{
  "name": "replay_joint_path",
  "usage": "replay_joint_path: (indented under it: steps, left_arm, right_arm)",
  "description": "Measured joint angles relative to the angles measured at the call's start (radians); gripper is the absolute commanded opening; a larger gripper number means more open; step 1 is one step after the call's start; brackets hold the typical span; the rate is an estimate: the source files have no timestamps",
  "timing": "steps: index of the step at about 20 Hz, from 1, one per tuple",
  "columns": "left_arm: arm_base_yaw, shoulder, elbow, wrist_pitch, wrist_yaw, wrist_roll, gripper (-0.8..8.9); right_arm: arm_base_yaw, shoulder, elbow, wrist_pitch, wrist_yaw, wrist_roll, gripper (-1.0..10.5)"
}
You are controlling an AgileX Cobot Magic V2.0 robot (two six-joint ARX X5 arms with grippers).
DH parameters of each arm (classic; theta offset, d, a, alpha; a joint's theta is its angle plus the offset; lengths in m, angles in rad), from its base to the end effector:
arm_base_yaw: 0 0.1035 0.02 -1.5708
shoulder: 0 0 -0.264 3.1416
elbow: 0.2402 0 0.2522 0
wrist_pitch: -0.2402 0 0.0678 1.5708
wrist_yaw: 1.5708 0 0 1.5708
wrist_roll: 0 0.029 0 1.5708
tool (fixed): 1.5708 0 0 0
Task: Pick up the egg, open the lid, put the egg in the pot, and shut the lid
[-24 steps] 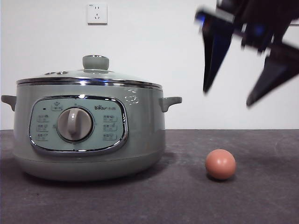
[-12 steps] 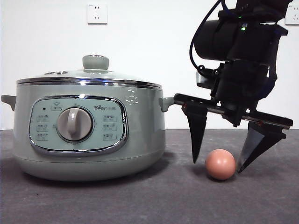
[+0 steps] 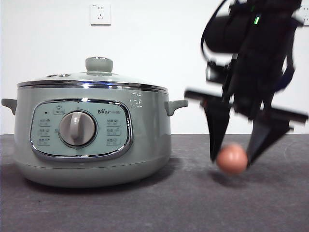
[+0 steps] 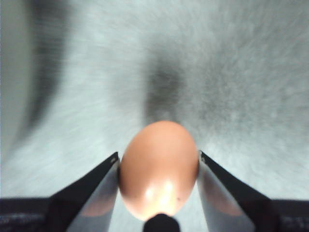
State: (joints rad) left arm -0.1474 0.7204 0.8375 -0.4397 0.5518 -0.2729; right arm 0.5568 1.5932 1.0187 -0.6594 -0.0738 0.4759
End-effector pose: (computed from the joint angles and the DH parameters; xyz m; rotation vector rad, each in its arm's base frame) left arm 0.1418 -0.0364 0.3365 -0.3255 0.4156 -0.6456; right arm 0.2503 0.1583 0.1934 0.1042 1.3055 0.2445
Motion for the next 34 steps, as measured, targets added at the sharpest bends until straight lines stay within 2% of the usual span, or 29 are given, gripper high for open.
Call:
replay_joint_path:
  steps: [4, 11, 17, 24, 25, 27, 34]
  left_arm:
    - [-0.049, 0.08, 0.0, 0.108, -0.037, 0.003, 3.54]
    - [-0.251, 0.295, 0.0, 0.338, -0.312, 0.072, 3.54]
    - [-0.333, 0.492, 0.025, 0.393, -0.459, 0.177, 3.53]
    - [-0.338, 0.576, 0.032, 0.418, -0.47, 0.206, 3.39]
    - [-0.338, 0.575, 0.032, 0.419, -0.471, 0.209, 2.74]
    - [-0.34, 0.575, 0.032, 0.418, -0.476, 0.213, 0.08]
    - [-0.341, 0.571, 0.032, 0.417, -0.499, 0.236, -0.08]
  right_arm:
    - [0.0, -0.22, 0.0, -0.063, 0.087, -0.068, -0.1]
    - [-0.006, -0.517, 0.0, -0.136, 0.153, -0.141, -0.1]
    - [-0.043, -0.563, 0.0, -0.179, 0.156, -0.167, -0.1]
    - [-0.052, -0.563, 0.0, -0.186, 0.156, -0.172, -0.1]
    - [-0.052, -0.563, 0.0, -0.186, 0.156, -0.172, -0.1]
    - [-0.052, -0.563, 0.0, -0.186, 0.156, -0.174, -0.1]
    - [-0.052, -0.563, 0.0, -0.166, 0.152, -0.174, -0.1]
